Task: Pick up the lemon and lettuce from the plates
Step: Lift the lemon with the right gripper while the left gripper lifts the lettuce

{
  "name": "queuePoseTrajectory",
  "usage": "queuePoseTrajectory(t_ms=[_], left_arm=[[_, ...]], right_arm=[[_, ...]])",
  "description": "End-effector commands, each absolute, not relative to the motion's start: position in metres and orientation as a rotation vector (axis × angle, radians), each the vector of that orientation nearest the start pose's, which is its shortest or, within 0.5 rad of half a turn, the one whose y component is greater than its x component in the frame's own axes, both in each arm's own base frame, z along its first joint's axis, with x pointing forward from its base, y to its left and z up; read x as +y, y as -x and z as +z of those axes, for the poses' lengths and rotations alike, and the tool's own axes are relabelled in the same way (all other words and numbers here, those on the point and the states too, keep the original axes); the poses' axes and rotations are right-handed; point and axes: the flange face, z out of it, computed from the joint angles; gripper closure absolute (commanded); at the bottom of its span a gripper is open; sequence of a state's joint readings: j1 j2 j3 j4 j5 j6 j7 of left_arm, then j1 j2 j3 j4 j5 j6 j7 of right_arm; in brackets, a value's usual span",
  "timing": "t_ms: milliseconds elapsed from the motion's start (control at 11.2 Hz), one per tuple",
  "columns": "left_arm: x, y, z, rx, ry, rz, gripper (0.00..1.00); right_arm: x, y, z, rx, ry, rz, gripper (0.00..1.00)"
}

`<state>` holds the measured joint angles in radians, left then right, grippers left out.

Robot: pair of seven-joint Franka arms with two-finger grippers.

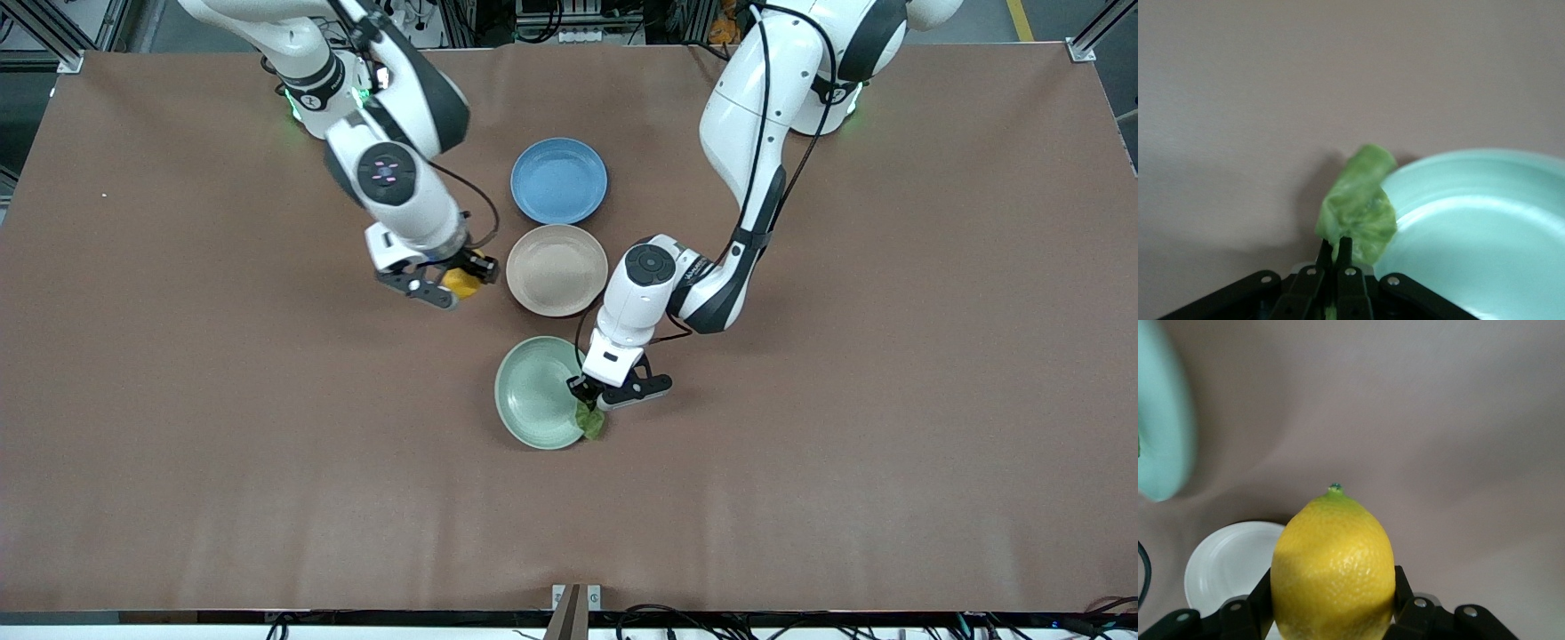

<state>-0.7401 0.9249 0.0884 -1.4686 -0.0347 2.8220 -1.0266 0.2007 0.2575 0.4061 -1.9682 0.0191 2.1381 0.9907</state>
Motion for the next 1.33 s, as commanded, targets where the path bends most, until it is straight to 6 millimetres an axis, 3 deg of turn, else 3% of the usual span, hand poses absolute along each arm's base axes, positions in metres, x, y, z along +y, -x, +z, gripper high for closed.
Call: queuePoseTrajectory(t_ms=[0,267,622,978,1244], left_arm=[[-0.439,-0.589,0.174,-0.541,3.263,-0.557,1.00],[-0.427,-0.598,0.194,-0.501,3.226,-0.504,1.00],[-0.401,-0.614,0.249,-0.465,3.179,-0.391,1.00],[-0.354,-0.631,0.299,-0.406,3.145,-0.273,1.00],[-0.300,-0.645,0.293,-0.256,3.093,-0.121,1.00]], right_arm=[[0.246,-0.517,0.382,0.431,3.050,0.249,1.00],[0.167,-0.546,0.379,0.311,3.060,0.242,1.00],[0.104,-0.560,0.366,0.213,3.081,0.242,1.00],[0.083,-0.564,0.346,0.137,3.142,0.249,1.00],[0.067,-0.562,0.320,0.123,3.181,0.239,1.00]])
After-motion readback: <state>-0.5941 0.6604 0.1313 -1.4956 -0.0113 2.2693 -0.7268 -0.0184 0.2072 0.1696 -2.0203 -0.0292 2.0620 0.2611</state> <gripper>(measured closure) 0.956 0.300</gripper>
